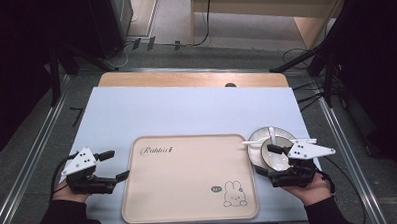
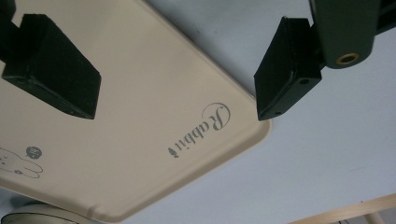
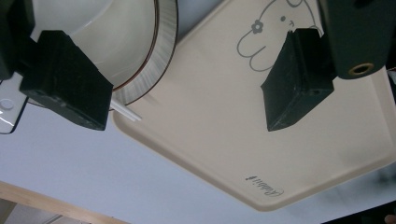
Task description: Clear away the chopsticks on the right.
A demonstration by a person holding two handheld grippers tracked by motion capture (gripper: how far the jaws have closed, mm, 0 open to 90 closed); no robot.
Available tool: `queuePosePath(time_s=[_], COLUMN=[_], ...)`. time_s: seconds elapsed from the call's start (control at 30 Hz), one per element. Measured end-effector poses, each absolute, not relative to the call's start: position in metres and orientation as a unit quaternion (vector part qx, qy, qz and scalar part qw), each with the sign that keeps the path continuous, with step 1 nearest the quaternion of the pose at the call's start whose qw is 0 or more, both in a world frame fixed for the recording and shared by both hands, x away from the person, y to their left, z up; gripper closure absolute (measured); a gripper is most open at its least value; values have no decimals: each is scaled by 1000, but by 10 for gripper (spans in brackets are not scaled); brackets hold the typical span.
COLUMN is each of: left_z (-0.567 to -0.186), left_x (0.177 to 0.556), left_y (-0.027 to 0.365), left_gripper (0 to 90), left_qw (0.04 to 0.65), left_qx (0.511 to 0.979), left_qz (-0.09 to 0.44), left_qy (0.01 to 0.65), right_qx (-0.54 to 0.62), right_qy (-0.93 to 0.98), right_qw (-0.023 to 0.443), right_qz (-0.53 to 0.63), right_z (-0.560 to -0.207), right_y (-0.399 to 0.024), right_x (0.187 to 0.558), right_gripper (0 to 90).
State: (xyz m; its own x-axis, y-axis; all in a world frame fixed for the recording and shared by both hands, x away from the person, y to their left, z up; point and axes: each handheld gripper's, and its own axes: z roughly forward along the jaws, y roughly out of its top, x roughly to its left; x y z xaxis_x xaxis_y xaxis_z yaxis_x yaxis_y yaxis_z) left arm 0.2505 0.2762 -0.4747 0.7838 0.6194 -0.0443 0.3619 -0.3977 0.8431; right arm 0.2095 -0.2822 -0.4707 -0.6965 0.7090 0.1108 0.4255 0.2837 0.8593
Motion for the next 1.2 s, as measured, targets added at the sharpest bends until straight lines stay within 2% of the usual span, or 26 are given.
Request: queuePosePath(time_s=[0.53,1.2], left_z=[-475,-476], left_x=[252,252], left_y=[278,278], left_gripper=[153,153], left_qw=[467,462], left_qx=[821,825], left_qz=[141,140], left_qy=[298,295], right_qx=[369,372], right_qy=[785,781], right_qw=[122,123], right_qz=[482,487], right_z=[-476,-473], right_y=[-282,-286], right_x=[219,219], right_gripper=[215,226])
